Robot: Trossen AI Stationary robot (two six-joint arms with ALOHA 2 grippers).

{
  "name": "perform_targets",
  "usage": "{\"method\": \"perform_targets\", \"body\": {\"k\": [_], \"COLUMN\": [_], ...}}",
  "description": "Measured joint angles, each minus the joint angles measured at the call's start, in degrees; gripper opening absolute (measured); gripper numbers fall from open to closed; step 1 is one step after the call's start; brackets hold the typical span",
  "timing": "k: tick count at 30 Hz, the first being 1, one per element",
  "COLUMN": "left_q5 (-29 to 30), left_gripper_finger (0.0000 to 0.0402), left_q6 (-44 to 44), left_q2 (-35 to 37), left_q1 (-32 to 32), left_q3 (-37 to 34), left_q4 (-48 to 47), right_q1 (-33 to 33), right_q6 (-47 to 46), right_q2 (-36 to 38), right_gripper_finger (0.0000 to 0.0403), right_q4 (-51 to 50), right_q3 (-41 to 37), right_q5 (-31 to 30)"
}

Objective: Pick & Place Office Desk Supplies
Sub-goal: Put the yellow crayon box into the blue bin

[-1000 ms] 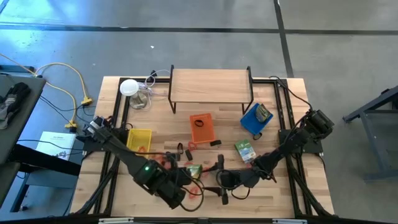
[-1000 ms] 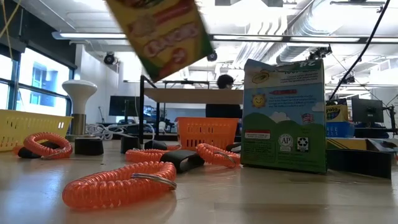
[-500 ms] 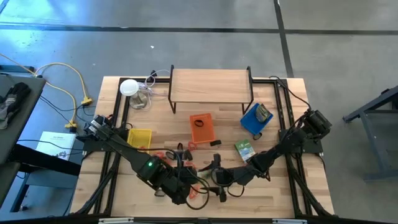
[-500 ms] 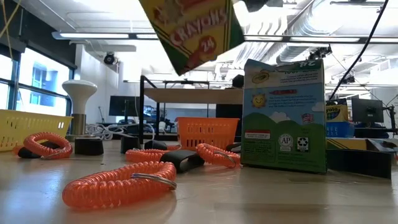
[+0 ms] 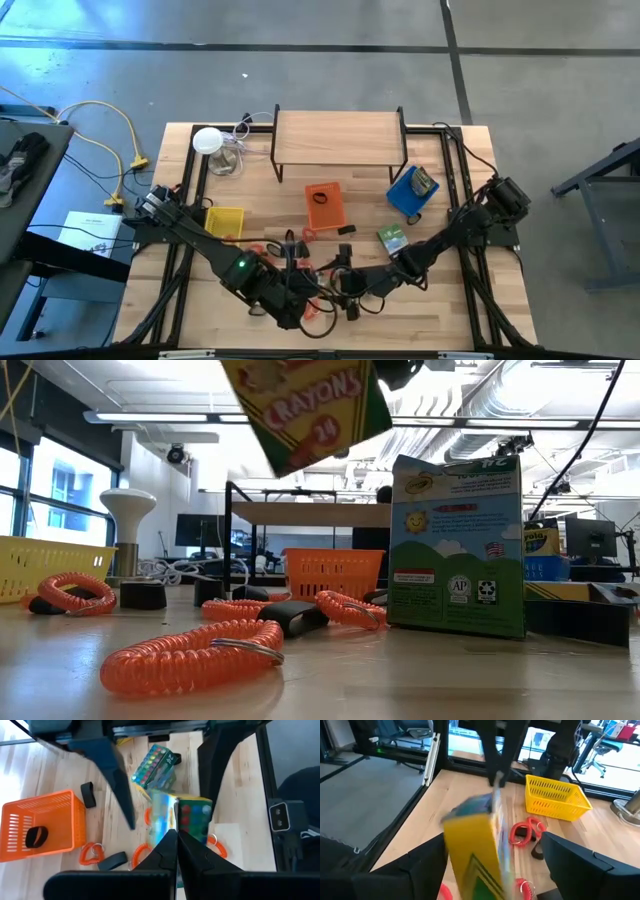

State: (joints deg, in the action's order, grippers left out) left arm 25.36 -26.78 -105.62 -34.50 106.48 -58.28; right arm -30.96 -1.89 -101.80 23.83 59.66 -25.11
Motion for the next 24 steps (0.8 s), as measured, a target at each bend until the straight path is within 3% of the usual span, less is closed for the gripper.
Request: {"method": "perform_targets", "body": {"k": [9, 21, 24], "left_q5": [-0.02, 0.00, -0.07], "left_gripper_finger": [0.0000, 0.0000, 0.0000], "left_q6": [0.46, 0.46, 0.46], "left_q2": [0.00, 0.00, 0.00], "left_q1": [0.00, 0.00, 0.00], "left_q3": [0.00, 0.00, 0.00], "left_q4": [0.72, 0.72, 0.66], "right_q1": [0.00, 0.00, 0.00], "right_q6": [0.10, 3.63, 3.67], "right_q2": [0.02, 0.03, 0.07], "right_gripper_finger": [0.0278, 0.0107, 0.0085], "right_q4": [-0.56, -0.46, -0.49], "right_q3": [0.00, 0.00, 0.00], "right_q5": [0.24, 3.09, 3.06]}}
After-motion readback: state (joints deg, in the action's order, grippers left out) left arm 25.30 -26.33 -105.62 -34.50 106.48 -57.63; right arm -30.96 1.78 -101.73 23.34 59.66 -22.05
